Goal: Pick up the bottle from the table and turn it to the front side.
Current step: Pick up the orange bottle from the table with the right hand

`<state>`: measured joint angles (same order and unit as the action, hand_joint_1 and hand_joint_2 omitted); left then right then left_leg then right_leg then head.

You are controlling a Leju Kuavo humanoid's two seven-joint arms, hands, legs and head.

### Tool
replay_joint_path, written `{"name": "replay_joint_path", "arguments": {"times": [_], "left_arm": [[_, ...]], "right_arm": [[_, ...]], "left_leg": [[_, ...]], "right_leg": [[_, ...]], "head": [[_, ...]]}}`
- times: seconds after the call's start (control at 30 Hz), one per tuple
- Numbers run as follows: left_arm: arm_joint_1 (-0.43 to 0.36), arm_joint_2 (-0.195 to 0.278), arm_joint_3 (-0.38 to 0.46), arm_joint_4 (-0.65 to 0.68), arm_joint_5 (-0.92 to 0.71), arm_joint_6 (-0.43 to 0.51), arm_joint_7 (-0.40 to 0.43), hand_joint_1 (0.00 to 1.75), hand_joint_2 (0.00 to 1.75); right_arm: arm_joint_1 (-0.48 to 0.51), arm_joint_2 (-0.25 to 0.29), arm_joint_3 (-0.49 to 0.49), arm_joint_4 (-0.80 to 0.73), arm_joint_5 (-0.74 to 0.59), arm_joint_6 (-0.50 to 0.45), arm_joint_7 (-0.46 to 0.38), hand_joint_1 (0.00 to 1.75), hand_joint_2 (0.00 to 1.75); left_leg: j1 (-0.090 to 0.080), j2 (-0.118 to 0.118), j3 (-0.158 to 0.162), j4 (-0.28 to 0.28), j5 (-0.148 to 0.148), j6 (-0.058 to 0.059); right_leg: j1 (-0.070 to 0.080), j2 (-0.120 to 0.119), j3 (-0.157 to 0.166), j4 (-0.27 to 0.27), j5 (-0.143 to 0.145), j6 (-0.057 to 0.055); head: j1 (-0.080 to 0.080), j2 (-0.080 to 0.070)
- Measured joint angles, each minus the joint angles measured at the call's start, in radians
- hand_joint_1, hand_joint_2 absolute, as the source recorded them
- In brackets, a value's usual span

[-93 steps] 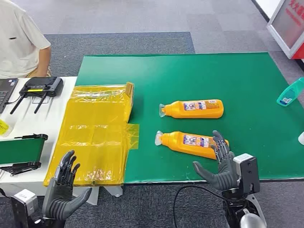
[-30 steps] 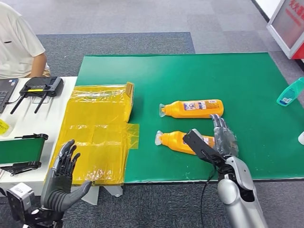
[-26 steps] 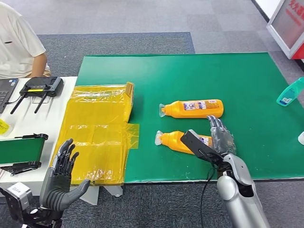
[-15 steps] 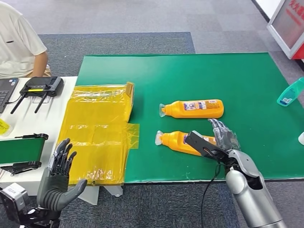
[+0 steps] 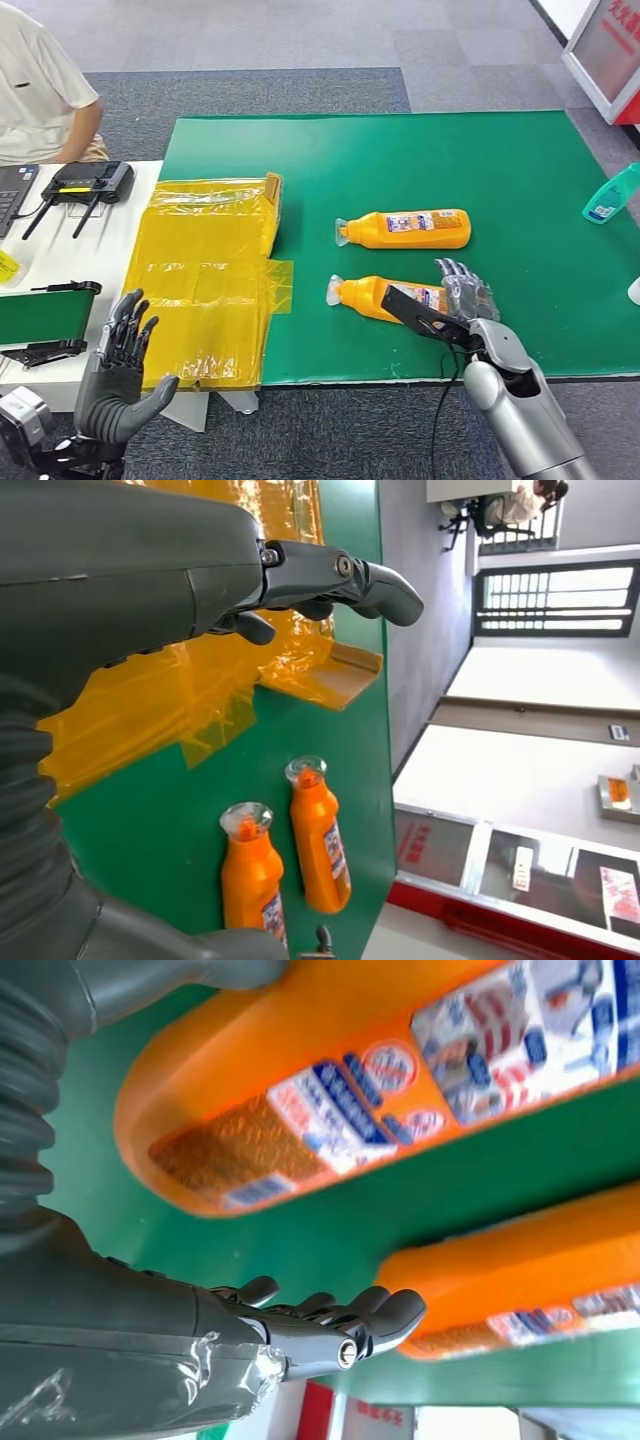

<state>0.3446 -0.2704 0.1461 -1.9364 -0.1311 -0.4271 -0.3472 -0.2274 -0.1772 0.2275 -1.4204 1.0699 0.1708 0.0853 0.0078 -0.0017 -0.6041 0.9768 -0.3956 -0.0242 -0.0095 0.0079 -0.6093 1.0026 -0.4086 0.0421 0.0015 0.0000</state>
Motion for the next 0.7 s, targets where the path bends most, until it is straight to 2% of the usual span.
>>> {"name": "replay_joint_path", "arguments": {"times": [0.4,0.7], "left_arm": [[-0.011,0.006,-0.004,0.000,0.002,0.002,0.004,0.00,1.75],[-0.012,0.016,-0.045,0.000,0.022,0.004,0.007,0.00,1.75]], "right_arm": [[-0.008,0.032,0.018,0.075,0.036,-0.001,-0.005,0.00,1.75],[-0.045,0.079,0.064,0.181,0.241,-0.033,0.028,0.00,1.75]], "left_leg": [[0.000,0.000,0.000,0.000,0.000,0.000],[0.000,0.000,0.001,0.000,0.000,0.000]], "right_leg": [[0.000,0.000,0.000,0.000,0.000,0.000],[0.000,0.000,0.000,0.000,0.000,0.000]], "head": [[0.000,0.000],[0.000,0.000]]}}
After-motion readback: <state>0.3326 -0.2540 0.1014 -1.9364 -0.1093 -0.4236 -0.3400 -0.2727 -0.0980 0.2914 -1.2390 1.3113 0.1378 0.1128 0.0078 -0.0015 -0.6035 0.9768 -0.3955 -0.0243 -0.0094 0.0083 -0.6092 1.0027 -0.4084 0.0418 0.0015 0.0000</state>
